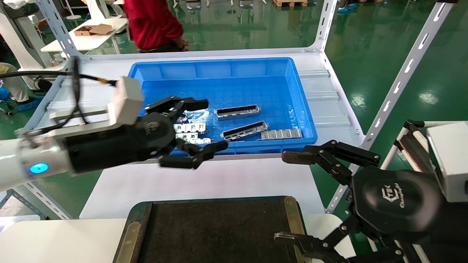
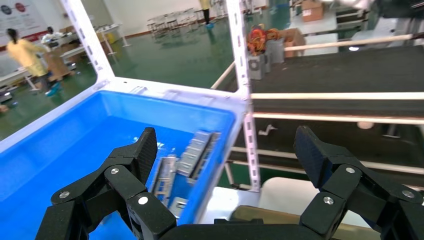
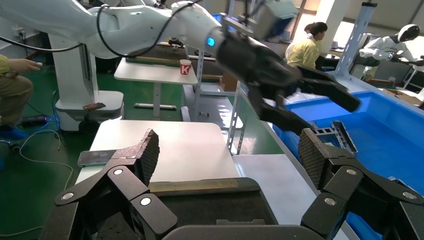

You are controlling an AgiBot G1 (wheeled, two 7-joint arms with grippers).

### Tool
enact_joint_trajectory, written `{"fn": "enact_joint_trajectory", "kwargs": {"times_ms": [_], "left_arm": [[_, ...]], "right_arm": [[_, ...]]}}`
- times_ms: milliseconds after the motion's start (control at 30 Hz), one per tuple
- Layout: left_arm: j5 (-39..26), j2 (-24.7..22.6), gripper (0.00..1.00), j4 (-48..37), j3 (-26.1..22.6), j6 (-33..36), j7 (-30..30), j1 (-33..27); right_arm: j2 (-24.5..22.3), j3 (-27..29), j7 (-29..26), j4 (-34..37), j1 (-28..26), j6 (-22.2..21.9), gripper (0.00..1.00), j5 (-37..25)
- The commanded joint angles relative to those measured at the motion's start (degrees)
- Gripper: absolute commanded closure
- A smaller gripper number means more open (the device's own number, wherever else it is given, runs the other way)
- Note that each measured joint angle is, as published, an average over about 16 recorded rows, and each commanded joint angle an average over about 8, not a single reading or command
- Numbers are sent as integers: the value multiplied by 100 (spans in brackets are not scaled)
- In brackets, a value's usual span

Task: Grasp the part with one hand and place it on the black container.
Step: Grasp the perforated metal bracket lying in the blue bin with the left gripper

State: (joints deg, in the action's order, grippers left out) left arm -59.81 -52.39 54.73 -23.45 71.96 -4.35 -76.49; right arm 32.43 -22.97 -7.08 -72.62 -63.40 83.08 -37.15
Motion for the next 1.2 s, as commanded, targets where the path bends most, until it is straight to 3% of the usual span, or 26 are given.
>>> {"fn": "enact_joint_trajectory", "kwargs": {"times_ms": [33, 733, 967, 1200], "left_arm": [[-154, -194, 0, -254, -75, -94, 116, -143], [-1129, -2231, 0, -3864, -487, -1653, 1741, -1532], [-1101, -2521, 0, -4501, -499, -2217, 2112, -1672], [-1000, -2571, 0, -4614, -609, -2552, 2099, -1650]], "right_arm": [[0, 0, 0, 0, 0, 0, 0, 0], [0, -1, 0, 0, 0, 0, 0, 1], [0, -1, 0, 0, 0, 0, 0, 1], [0, -1, 1, 0, 0, 0, 0, 1]]}}
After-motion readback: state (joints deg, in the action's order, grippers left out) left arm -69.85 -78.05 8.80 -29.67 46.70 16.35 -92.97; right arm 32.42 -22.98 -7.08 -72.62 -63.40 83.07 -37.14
